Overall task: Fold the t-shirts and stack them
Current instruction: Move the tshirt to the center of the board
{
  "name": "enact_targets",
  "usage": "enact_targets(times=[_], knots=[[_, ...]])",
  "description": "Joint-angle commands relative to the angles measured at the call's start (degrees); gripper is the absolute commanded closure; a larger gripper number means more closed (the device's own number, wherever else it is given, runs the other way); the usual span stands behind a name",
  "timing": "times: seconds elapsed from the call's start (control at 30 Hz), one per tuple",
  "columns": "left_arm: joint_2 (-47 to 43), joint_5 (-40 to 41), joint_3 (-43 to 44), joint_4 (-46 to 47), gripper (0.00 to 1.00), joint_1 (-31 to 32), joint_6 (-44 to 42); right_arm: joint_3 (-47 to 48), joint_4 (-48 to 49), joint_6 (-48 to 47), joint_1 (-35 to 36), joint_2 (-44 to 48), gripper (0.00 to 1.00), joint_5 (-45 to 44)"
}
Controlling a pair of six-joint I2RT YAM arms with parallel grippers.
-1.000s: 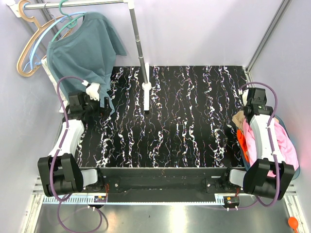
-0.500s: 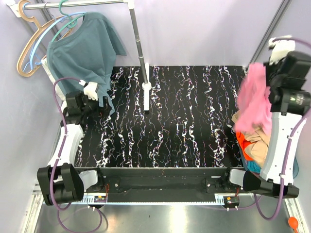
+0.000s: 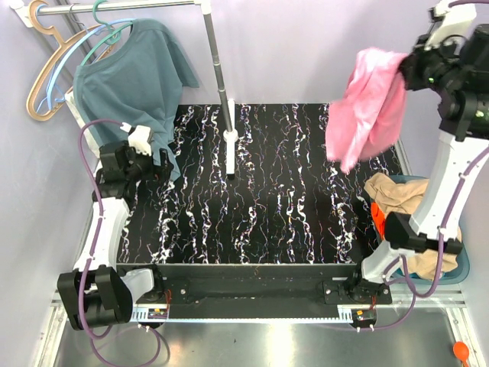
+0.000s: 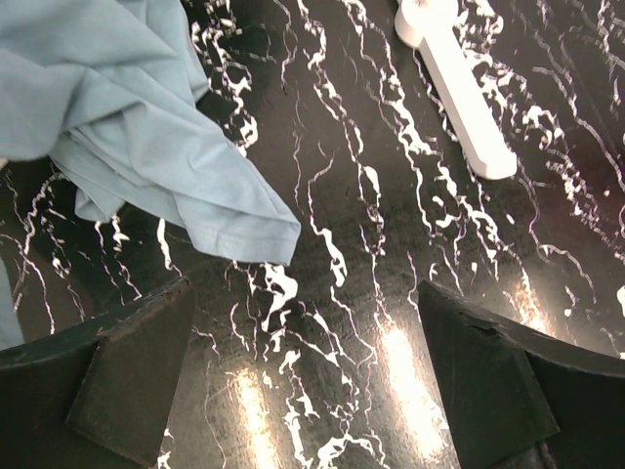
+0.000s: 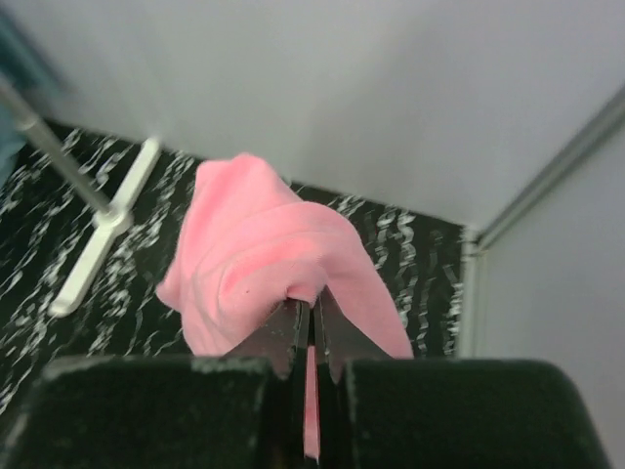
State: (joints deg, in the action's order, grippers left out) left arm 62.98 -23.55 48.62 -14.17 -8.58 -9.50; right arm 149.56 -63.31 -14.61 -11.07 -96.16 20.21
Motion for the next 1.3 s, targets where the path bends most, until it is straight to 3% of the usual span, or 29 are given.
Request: enact_targets(times=[0.0, 0.07, 0.27, 0.43, 0.47, 0.53, 0.57, 0.7, 0.93, 1.27], knots=[[-0.23, -0.71, 3.76, 1.69, 0.01, 0.58, 0.79, 1.72, -7.35, 1.61, 8.85, -3.24, 1.00, 6.18], [0.12, -0.97, 4.11, 1.61, 0.01, 1.46, 0.36, -3.18, -7.36, -0.41, 16.64, -2.89, 1.00, 4.76], [1.09, 0.08, 3.85, 1.60, 0.01, 4.18, -0.70, -8.58, -7.44, -2.96, 31.43, -5.09, 1.00, 1.08], [1.70, 0.61, 2.88, 1.52, 0.01, 5.59, -1.75, -7.44, -7.09, -4.11, 34.27, -8.16, 1.00, -2.63], [1.79, 0.70, 2.54, 1.60, 0.01, 5.68, -2.01, -8.22, -7.00, -4.46, 34.27, -8.69, 0.77, -2.98], [1.97, 0.96, 2.27, 1.52, 0.01, 6.29, -2.72, -9.89, -7.09, -5.34, 34.19, -10.01, 0.44, -2.80], [2.06, 1.14, 1.92, 1.52, 0.01, 6.47, -2.98, -11.64, -7.09, -5.43, 34.27, -10.53, 0.21, -2.63], [1.27, 1.93, 0.34, 1.87, 0.01, 8.31, -4.82, -16.83, -6.31, -5.17, 34.19, -11.95, 0.05, -5.35], [-1.37, 5.26, -5.90, 1.78, 0.01, 22.36, -12.73, -47.63, 11.07, -5.43, 34.19, -0.97, 0.01, -12.20], [8.29, 8.96, -9.77, -0.24, 0.02, 24.84, -20.73, -64.03, 15.41, -5.52, 34.19, 9.85, 0.01, -15.90]])
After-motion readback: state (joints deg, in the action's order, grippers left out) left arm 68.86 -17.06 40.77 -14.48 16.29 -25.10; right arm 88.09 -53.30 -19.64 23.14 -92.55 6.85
